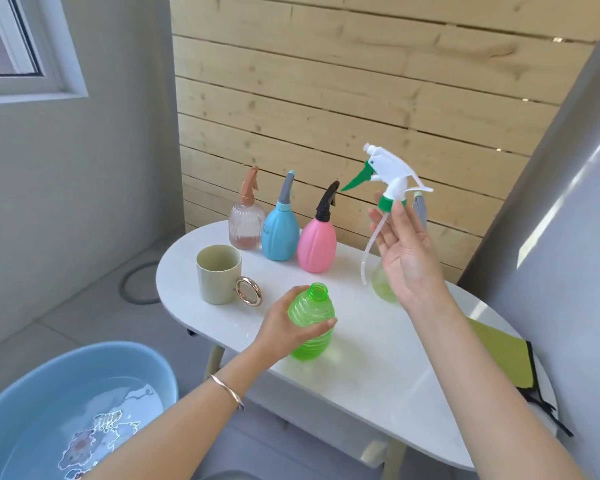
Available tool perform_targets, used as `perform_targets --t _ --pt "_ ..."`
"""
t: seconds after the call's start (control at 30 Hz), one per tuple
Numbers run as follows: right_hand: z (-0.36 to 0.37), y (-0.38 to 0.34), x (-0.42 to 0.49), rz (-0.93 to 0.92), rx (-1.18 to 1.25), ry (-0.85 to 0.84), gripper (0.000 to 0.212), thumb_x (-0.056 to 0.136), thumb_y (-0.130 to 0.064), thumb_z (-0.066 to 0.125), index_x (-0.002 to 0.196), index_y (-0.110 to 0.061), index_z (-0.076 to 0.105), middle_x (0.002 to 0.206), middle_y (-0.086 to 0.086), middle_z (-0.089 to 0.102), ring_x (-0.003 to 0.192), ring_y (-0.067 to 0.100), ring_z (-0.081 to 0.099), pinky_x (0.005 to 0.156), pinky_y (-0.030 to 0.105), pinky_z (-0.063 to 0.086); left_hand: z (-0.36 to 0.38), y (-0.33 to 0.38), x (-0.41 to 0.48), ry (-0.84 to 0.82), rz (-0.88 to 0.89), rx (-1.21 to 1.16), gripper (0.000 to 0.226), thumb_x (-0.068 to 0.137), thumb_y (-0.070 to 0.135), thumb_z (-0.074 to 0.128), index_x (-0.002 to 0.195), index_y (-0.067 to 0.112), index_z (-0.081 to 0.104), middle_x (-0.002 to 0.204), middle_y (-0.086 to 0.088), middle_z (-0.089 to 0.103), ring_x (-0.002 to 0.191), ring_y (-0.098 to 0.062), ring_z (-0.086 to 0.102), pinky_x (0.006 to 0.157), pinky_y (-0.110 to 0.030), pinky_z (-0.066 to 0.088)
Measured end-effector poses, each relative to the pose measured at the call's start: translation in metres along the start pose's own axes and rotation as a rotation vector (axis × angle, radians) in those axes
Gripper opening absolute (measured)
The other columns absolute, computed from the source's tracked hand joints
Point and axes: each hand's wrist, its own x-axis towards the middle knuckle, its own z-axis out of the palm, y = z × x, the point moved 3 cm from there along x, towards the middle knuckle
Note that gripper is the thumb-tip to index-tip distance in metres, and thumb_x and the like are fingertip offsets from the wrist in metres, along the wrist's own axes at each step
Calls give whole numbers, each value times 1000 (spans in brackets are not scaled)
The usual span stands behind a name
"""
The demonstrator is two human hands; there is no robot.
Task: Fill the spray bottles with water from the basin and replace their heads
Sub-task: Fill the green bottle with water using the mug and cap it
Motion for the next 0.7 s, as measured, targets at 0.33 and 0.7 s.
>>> perform_targets --t 0.33,0.7 --pt "33 36 -3 125 206 -44 37 70 -26 66 107 -17 64 106 -1 68 93 12 69 92 23 52 0 -4 3 -15 0 15 49 68 40 85 102 49 51 102 19 66 98 0 60 80 -3 41" --pt "-2 59 -8 114 -102 -101 43 69 -27 71 110 -18 64 113 5 67 108 15 61 94 22 48 0 -3 3 -29 9 -24 51 69 38 85 108 43 53 102 16 67 96 4 61 80 -4 42"
